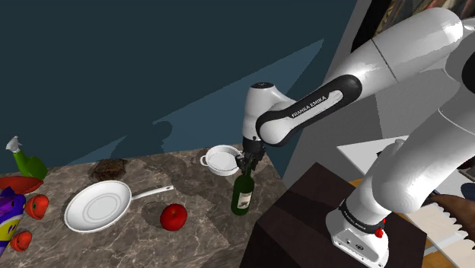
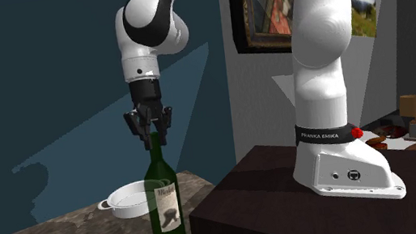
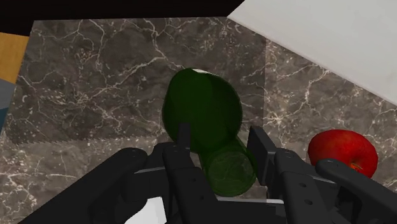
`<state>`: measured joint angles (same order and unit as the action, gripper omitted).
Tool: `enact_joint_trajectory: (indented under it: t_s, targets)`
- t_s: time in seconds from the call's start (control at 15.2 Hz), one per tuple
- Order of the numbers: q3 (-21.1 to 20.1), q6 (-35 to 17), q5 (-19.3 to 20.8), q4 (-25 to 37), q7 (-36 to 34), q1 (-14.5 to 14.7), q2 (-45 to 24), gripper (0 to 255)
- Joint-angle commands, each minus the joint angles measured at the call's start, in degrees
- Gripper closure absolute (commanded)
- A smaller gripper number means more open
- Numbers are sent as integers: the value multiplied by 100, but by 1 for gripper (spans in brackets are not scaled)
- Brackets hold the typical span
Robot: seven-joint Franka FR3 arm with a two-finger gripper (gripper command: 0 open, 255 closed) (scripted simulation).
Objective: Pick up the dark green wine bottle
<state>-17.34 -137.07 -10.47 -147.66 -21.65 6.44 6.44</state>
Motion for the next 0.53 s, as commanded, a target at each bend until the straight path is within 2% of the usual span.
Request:
enact_joint_trajectory:
  t_s: [0.0,0.46]
  targets:
    - [-2,-17,1,-6,-1,1,-12,255]
    - [2,8,8,20,-1,-3,-14,255]
